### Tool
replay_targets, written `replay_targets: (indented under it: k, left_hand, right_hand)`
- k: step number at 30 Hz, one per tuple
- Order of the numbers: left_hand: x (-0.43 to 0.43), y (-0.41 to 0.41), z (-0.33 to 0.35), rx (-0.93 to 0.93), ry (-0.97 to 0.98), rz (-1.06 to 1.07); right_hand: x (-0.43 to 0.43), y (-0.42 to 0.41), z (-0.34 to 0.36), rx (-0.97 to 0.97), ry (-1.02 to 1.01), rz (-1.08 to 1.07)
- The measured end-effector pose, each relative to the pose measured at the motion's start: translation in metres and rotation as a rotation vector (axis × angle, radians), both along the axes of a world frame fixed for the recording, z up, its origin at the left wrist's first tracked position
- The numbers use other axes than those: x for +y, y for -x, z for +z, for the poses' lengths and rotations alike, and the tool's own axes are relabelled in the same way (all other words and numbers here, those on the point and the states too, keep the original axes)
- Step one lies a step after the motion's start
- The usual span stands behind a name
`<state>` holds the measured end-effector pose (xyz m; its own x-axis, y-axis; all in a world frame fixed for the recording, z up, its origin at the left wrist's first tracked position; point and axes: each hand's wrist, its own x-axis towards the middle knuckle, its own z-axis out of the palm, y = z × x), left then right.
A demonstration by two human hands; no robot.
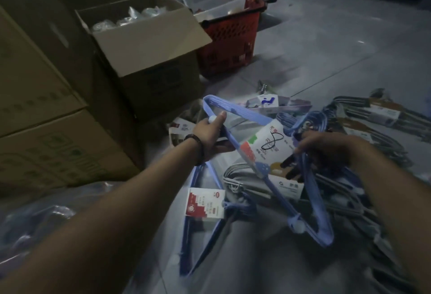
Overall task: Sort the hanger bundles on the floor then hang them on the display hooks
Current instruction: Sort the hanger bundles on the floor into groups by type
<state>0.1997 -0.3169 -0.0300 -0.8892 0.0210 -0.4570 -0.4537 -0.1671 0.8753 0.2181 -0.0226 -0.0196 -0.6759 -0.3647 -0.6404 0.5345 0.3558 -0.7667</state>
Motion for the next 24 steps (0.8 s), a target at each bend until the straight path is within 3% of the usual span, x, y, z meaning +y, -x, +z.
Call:
replay_targets:
  k: [2, 4, 8, 10, 13, 16, 19, 24]
  left_hand:
    - [-0.009, 0.001, -0.007, -0.005, 0.002, -0.005]
    - [-0.022, 0.001, -0.013, -0.013, 0.013, -0.015]
    - [-0.048, -0.009, -0.034, 0.008, 0.059, 0.048]
    - [-0.063, -0.027, -0.060, -0.039, 0.076, 0.050]
    - [-0.085, -0.056, -0.103, -0.259, 0.289, -0.055]
    - [-0.106, -0.066, -0.129, -0.358, 0.495, -0.077]
    - [-0.120, -0.079, -0.139, -0.421, 0.722, -0.290]
    - [-0.117, -0.089, -0.137, -0.516, 0.797, -0.508]
  right_hand:
    - [-0.008, 0.003, -0.010, -0.104, 0.074, 0.010]
    - [-0.030, 0.001, -0.031, -0.118, 0.013, -0.033]
    - [-0.093, -0.024, -0.080, -0.034, 0.013, -0.239]
    - [-0.126, -0.043, -0.099, -0.090, 0.085, -0.397]
    - [-0.179, -0.069, -0.120, -0.283, 0.180, -0.572]
    - [-0.219, -0.085, -0.139, -0.385, 0.236, -0.726]
    - [-0.233, -0.096, -0.152, -0.375, 0.199, -0.803]
    - [-0.230, -0.090, -0.203, -0.246, 0.040, -0.693]
